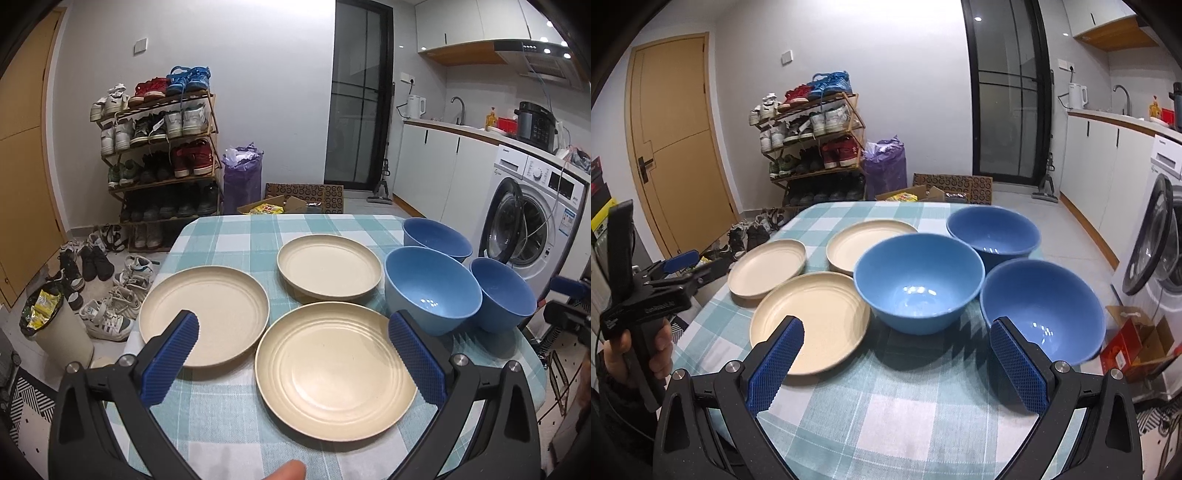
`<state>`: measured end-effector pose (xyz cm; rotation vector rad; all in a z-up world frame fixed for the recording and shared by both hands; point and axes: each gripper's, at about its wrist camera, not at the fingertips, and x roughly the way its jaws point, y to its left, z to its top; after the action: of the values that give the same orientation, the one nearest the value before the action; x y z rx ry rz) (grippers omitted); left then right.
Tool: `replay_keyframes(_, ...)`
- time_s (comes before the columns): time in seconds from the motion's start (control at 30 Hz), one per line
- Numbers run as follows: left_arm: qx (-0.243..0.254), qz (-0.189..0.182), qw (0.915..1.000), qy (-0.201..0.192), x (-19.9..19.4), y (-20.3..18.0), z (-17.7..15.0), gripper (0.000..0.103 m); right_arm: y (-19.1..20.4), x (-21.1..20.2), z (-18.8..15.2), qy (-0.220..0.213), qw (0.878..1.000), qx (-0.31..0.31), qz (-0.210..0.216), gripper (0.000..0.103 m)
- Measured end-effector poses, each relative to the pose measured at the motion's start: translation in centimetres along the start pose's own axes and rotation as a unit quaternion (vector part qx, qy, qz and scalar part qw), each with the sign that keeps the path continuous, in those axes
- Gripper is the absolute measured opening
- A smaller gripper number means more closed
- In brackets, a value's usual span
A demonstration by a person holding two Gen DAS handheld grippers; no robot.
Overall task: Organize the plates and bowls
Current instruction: 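Move the left tool toward a cream plate while the right tool approaches another cream plate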
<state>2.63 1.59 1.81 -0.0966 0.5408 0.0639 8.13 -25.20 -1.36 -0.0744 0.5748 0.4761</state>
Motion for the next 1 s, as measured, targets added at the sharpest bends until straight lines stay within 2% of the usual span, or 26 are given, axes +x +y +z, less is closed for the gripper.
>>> replay_keyframes(0.3, -0.001, -0.006, 0.9999, -0.013, 0.7, 0.9, 1.9, 0.103, 0.1, -0.7, 3.8, -0.028, 0.999, -0.024, 0.000, 0.103)
replay_keyframes(0.53, 0.000, 0.018, 0.9997, -0.018, 1.8, 1.6, 3.5, 0.103, 0.6, -0.5, 6.9, -0.050, 0.998, -0.048, 0.003, 0.103)
replay_keyframes(0.8, -0.031, 0.036, 0.9987, -0.018, 3.7, 3.3, 4.6, 0.103, 0.6, 1.7, 9.3, -0.040, 0.998, -0.054, 0.005, 0.103)
replay_keyframes(1.0, -0.044, 0.047, 0.9974, -0.033, 4.6, 4.4, 5.2, 0.103, 0.3, 3.4, 10.9, -0.031, 0.998, -0.055, 0.007, 0.103)
